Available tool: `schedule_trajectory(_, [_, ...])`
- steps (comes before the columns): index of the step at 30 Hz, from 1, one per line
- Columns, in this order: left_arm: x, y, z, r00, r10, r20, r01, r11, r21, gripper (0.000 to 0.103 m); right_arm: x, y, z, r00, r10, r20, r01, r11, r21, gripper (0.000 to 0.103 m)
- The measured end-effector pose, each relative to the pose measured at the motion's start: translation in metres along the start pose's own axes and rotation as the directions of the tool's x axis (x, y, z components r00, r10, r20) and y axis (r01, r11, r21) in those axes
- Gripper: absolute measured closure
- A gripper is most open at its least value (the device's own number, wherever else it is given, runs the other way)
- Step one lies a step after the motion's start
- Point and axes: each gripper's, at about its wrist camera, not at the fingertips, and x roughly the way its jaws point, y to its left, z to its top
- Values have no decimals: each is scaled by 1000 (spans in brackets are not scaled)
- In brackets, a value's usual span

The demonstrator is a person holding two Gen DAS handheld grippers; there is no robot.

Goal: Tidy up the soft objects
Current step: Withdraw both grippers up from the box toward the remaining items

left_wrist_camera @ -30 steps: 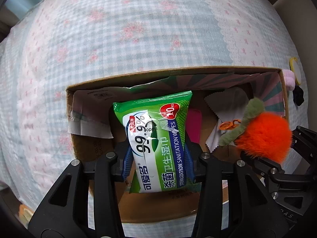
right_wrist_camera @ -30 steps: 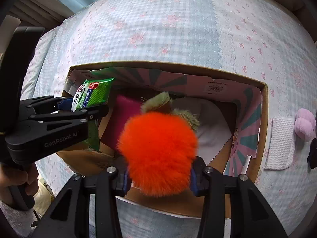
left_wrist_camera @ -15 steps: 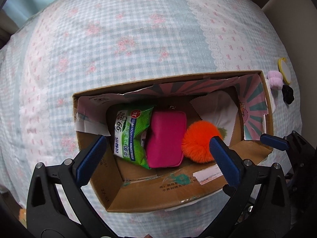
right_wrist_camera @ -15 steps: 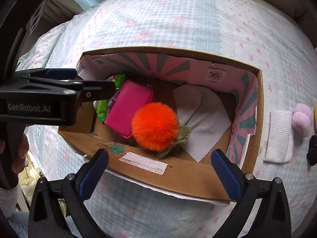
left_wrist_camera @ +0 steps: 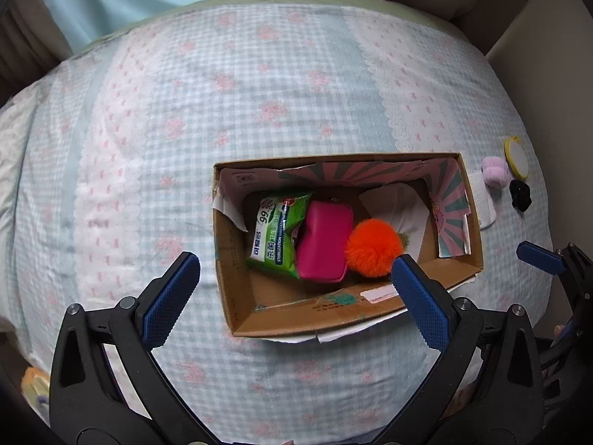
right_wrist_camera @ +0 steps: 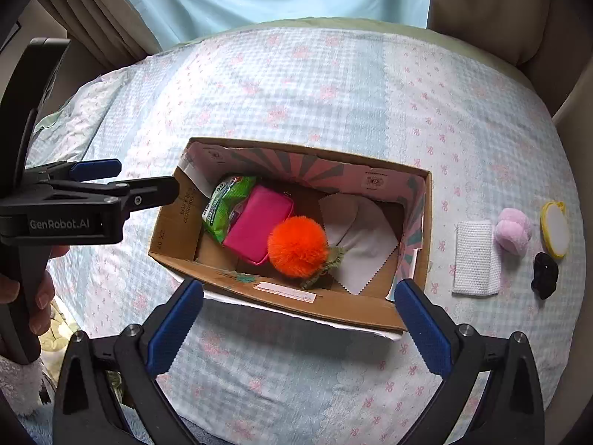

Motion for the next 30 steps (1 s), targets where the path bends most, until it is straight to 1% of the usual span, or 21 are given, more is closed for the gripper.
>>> schedule_trajectory(6, [-56, 5, -23, 998, 9, 59, -7, 999, -36, 0, -59, 11, -11, 995, -48, 90, 47, 999, 16, 0])
schedule_trajectory(9, [-83, 7, -34, 996, -1, 86, 6, 999, -51, 0, -89, 11, -18, 988, -87, 124, 82, 995, 49, 0])
schedule_trajectory(13, [-115, 4, -43, 990, 5, 139, 2, 999, -52, 0, -125, 4, -29, 974, -147, 174, 128, 985, 116, 0])
schedule_trajectory(14, [-122, 2, -45, 987, 8, 160, 1, 999, -54, 0, -133, 1, -31, 969, -166, 186, 143, 981, 133, 0])
schedule_trajectory(16, [-135, -2, -48, 979, 10, 202, 0, 999, -51, 0, -150, -7, -37, 960, -182, 212, 148, 975, 168, 0])
schedule_trajectory(19, [-147, -13, -49, 973, 5, 231, 3, 999, -34, 0, -173, -20, -45, 944, -225, 240, 172, 960, 222, 0])
schedule_trajectory(21, [-153, -23, -49, 968, -23, 250, 31, 999, -27, 0, -185, -31, -49, 934, -261, 245, 198, 947, 252, 0])
schedule_trajectory(25, [-160, -49, -48, 964, -61, 258, 67, 998, -12, 0, -209, -57, -58, 916, -293, 275, 205, 929, 307, 0])
schedule_trajectory(30, [-163, -92, -48, 961, -74, 267, 79, 997, -8, 0, -230, -101, -66, 895, -326, 304, 220, 917, 333, 0])
